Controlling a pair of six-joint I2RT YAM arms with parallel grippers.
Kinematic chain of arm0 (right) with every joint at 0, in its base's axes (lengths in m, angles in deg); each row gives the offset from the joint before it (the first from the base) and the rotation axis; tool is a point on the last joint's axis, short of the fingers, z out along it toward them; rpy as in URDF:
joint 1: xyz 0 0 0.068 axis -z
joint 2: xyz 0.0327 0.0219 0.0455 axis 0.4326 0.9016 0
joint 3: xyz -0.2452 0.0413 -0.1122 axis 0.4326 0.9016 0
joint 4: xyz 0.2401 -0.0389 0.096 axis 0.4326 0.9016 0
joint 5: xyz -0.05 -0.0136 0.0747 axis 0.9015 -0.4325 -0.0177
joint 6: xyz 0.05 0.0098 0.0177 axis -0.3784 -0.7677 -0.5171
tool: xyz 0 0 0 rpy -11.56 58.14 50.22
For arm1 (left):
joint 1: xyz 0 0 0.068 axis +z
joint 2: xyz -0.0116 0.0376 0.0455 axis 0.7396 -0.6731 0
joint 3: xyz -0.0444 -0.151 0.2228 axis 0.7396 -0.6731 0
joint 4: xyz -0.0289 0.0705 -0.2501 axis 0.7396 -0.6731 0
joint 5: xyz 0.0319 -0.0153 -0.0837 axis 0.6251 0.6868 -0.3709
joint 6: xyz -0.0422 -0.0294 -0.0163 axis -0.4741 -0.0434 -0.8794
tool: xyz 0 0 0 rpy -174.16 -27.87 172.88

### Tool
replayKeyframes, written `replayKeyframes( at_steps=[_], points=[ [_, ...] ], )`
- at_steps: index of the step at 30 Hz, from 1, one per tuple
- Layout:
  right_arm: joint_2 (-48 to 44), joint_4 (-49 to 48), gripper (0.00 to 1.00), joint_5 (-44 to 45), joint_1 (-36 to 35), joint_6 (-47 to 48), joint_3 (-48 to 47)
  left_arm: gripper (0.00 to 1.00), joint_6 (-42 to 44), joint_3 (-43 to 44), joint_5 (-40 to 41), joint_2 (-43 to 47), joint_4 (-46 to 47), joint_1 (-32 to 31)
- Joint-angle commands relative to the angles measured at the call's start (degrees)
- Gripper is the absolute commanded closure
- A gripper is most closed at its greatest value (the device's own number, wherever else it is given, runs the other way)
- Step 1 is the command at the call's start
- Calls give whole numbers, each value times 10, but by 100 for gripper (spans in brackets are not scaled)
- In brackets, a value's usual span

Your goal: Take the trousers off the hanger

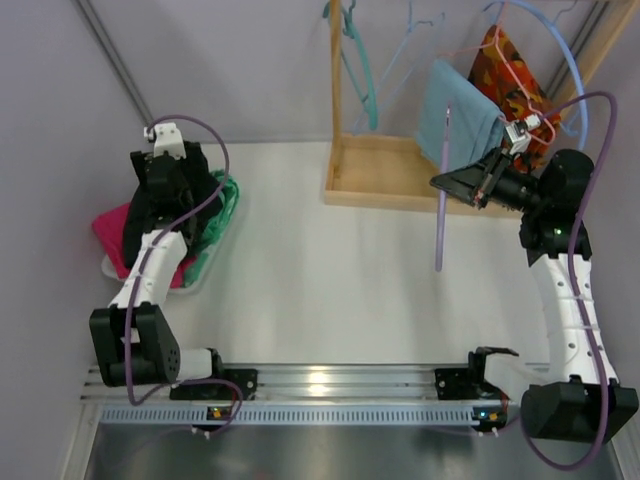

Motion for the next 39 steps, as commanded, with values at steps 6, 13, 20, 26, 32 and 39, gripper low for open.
replayKeyframes(
  at_steps=[6,13,20,26,32,39],
  points=[
    [41,-119,100,-4,-25,-75,-119,2,-39,10,-99,142,-31,1],
    [126,-154,100,26,-39,-109,-215,2,-67,42,-145,174,-63,-1],
    [227,-140,100,56,-39,-94,-335,2,-89,59,-151,174,-76,-8],
    [309,-137,100,79,-39,-90,-436,2,-85,59,-128,183,-77,-10],
    [382,-116,100,102,-42,-76,-511,2,-92,60,-126,191,-87,-12],
    [441,-84,100,145,-44,-60,-567,2,-100,57,-110,196,-99,-13]
  ],
)
